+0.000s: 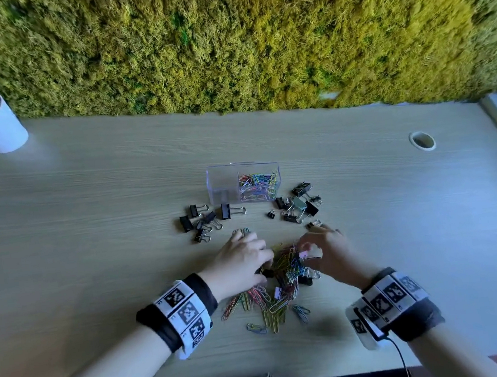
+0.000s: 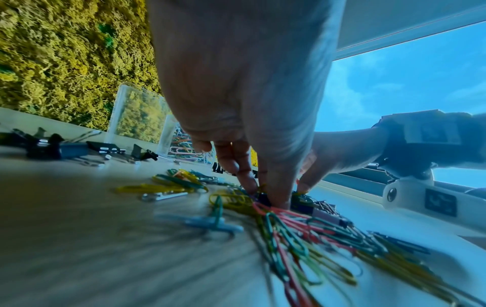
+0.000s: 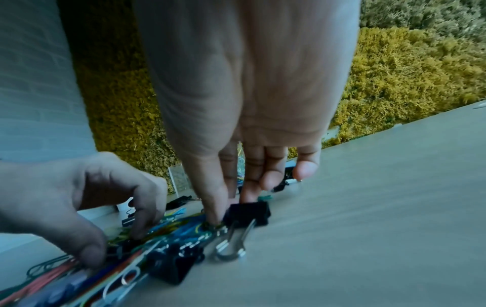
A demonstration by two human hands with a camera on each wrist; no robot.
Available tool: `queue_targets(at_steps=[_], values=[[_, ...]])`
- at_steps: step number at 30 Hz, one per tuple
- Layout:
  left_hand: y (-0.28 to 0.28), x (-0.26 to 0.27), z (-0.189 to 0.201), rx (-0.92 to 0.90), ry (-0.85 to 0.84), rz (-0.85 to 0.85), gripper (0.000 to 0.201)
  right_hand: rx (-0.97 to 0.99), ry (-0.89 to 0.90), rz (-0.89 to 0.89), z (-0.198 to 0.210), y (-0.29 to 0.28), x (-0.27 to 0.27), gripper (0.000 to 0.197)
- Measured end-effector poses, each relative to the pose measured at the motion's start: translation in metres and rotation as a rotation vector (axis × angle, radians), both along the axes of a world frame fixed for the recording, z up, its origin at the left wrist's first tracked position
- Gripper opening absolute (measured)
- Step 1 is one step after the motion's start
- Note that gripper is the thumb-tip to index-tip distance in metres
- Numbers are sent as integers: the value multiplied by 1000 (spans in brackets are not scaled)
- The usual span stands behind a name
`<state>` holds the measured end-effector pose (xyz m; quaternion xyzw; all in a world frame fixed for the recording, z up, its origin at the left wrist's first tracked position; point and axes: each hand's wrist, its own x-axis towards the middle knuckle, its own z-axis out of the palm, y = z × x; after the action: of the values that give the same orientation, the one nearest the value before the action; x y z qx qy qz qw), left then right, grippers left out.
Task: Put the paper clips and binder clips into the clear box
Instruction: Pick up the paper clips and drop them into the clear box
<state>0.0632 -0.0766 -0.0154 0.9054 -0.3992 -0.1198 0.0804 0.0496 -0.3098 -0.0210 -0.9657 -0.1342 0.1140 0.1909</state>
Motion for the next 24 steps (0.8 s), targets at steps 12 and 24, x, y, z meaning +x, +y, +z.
queue_targets(at_steps=[12,24], values=[[12,3,6,-492,199,168,18,-35,3,38,10,8,0,14],[16,11,0,-413,180,218,19,222,18,-150,20,11,2,12]])
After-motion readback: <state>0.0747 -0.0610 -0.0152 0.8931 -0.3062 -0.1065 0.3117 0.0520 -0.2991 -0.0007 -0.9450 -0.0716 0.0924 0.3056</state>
